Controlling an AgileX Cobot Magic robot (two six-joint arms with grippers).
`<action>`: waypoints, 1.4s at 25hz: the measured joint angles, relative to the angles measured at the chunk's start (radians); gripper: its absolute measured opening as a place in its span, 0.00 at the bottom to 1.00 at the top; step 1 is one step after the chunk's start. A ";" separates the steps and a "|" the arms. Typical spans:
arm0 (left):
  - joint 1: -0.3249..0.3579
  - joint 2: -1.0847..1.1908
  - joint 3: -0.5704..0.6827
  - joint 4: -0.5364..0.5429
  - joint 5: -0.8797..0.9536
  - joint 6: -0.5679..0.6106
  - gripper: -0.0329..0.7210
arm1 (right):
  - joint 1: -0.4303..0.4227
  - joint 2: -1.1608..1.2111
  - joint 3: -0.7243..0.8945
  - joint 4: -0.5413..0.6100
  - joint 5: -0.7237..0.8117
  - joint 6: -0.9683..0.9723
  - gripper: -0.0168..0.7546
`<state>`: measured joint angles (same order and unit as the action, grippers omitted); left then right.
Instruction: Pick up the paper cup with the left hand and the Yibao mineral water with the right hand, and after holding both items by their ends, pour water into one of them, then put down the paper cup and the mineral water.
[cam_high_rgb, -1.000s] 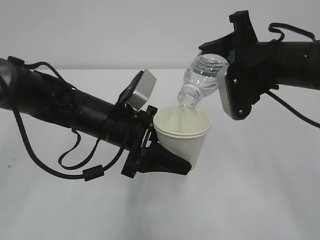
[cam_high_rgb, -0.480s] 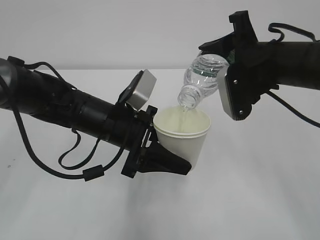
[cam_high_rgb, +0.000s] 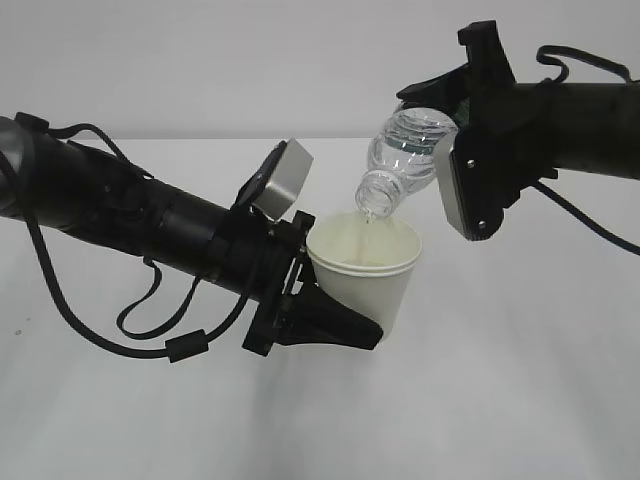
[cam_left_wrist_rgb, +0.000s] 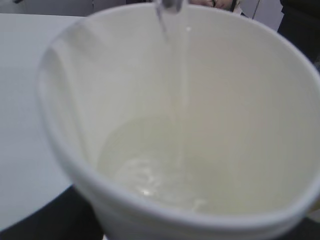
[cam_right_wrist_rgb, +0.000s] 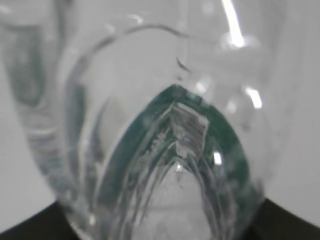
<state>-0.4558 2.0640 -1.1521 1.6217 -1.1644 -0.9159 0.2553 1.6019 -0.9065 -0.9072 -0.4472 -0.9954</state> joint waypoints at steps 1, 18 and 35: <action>0.000 0.000 0.000 0.000 0.000 0.000 0.61 | 0.000 0.000 0.000 0.000 0.000 0.000 0.54; 0.000 0.000 0.000 0.000 0.000 0.000 0.61 | 0.000 0.000 0.000 0.000 -0.002 -0.002 0.54; 0.000 0.000 0.000 -0.002 0.000 0.000 0.61 | 0.000 0.000 0.000 0.000 -0.004 -0.021 0.54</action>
<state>-0.4558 2.0640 -1.1521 1.6198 -1.1644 -0.9159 0.2553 1.6019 -0.9065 -0.9072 -0.4510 -1.0163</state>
